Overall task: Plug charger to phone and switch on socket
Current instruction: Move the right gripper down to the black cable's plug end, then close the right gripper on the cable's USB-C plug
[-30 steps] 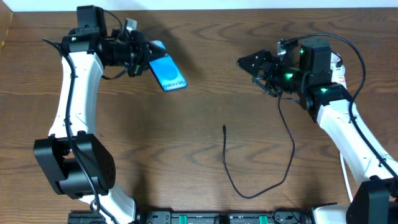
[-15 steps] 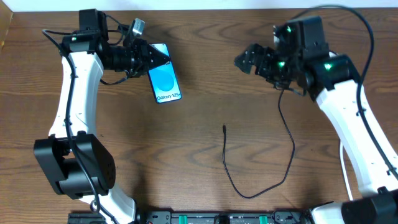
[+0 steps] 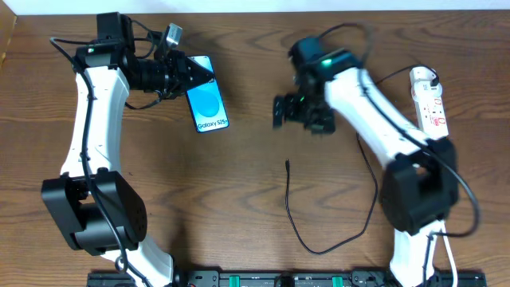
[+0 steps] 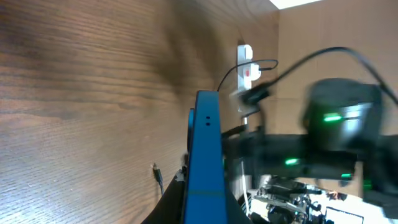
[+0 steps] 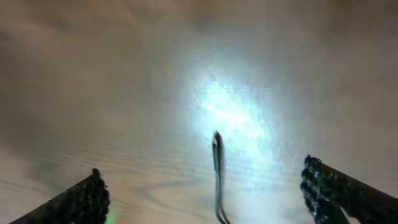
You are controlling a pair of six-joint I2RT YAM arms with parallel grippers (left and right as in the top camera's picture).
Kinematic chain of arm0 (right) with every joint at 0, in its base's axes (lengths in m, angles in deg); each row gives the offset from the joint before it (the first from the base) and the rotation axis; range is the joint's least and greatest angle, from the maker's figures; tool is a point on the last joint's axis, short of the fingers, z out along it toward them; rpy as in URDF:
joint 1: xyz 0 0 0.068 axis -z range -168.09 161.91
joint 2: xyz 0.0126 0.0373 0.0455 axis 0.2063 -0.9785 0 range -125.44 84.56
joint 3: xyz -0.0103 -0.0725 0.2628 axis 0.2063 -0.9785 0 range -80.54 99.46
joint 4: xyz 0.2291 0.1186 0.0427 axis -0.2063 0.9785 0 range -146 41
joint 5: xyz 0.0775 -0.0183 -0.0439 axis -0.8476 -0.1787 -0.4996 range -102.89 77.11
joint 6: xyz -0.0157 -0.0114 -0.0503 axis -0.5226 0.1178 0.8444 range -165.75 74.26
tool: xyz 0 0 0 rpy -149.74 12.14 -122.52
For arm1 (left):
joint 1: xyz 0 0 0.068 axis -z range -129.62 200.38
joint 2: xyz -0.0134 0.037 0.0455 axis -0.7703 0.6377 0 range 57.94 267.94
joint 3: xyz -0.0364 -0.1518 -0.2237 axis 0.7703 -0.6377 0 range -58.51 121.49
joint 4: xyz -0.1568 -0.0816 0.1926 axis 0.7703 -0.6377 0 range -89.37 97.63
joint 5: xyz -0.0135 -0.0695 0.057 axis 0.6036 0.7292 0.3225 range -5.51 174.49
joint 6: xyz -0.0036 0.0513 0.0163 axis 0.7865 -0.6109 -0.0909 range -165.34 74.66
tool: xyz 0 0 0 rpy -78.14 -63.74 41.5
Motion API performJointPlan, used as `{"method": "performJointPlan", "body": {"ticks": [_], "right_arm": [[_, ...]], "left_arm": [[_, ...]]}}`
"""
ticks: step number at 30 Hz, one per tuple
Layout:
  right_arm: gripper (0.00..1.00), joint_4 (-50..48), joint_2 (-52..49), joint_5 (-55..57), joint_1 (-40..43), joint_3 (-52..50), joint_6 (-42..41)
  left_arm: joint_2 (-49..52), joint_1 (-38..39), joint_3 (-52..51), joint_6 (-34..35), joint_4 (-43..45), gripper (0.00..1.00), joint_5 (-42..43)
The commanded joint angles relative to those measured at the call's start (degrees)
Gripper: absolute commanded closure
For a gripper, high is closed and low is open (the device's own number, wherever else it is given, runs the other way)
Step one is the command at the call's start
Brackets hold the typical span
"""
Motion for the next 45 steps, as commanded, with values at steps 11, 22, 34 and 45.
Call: {"method": "performJointPlan", "body": {"ticks": [11, 22, 34, 45], "right_arm": [[0.15, 4.07, -10.01, 3.65, -9.51, 1.27, -0.63], [0.25, 4.66, -11.87, 6.71, -12.76, 1.01, -5.09], [0.27, 2.01, -11.87, 8.94, -13.53, -0.74, -10.40], [0.37, -1.55, -11.87, 9.25, -14.49, -4.15, -13.33]], "left_arm": [[-1.40, -0.35, 0.39, -2.08, -2.91, 0.92, -2.71], [-1.40, -1.16, 0.39, -2.03, -3.58, 0.93, -6.08], [-1.40, -7.56, 0.39, -1.66, -4.52, 0.92, -6.29], [-1.40, -9.07, 0.39, -1.62, -6.29, 0.92, -6.32]]}}
